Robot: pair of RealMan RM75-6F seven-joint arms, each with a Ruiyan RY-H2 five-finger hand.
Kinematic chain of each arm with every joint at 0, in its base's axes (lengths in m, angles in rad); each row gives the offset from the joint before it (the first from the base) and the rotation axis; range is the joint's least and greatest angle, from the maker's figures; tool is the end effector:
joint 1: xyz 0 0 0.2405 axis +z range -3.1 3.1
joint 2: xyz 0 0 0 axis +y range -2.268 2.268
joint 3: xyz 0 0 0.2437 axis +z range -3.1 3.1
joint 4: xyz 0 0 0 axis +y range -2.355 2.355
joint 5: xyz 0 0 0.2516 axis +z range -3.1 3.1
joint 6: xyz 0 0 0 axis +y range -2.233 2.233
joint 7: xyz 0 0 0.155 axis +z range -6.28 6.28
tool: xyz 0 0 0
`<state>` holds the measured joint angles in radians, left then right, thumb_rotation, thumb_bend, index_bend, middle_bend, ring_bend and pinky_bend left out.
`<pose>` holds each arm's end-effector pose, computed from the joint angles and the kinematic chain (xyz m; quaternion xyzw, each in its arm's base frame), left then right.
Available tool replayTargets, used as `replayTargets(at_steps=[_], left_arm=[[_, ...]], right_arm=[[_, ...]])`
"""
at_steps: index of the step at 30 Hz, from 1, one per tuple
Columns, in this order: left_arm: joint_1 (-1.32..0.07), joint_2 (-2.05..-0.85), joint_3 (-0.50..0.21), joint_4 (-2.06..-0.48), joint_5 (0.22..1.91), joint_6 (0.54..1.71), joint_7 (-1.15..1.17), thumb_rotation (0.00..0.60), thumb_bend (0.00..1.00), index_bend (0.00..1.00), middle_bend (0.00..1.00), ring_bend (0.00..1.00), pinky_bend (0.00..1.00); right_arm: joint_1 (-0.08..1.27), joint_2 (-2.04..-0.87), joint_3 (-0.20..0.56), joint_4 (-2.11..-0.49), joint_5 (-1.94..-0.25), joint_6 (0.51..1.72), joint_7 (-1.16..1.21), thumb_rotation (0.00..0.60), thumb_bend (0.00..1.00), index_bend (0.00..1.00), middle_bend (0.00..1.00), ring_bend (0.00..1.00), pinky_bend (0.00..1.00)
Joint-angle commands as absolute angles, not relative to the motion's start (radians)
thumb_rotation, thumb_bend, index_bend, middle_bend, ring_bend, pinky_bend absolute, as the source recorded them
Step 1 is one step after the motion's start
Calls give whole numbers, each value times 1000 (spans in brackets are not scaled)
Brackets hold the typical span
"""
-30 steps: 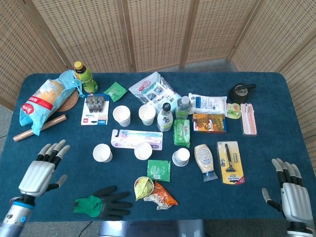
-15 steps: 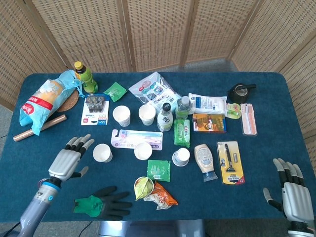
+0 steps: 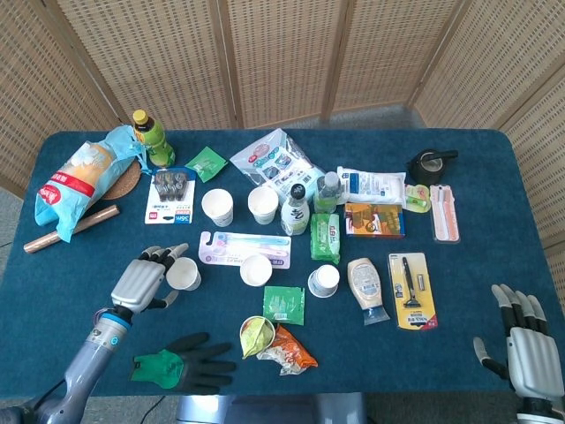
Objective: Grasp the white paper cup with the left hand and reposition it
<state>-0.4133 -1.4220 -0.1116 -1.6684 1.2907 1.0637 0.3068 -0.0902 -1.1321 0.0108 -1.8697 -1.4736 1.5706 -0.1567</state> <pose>-0.2014 0.2696 -0.0315 -0.7063 -0.4356 -0.3555 0.4303 -0.2829 -0.1320 0.0985 0.5213 -0.4655 0.3720 0.6109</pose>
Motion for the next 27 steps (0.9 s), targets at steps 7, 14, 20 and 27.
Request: replayTargets(at_steps=[7, 14, 20, 27], left_arm=[[-428, -1454, -111, -1630, 1284, 1078, 280, 600, 382, 206, 341, 395, 294], [-457, -1416, -108, -1654, 1300, 1055, 276, 600, 383, 211, 355, 402, 337], [-489, -1325, -98, -1717, 1325, 1029, 340, 600, 386, 211, 352, 399, 342], [-534, -1239, -75, -1772, 1304, 978, 483, 600, 388, 214, 350, 395, 338]], right_arm=[[-91, -1133, 10, -1869, -1474, 1570, -158, 600, 386, 0, 21, 0, 0], [-95, -1133, 10, -1867, -1472, 1572, -155, 600, 387, 0, 21, 0, 0], [-97, -1132, 10, -1864, -1472, 1572, -151, 600, 388, 0, 21, 0, 0], [-98, -1133, 11, -1860, -1471, 1571, -144, 600, 387, 0, 21, 0, 0]])
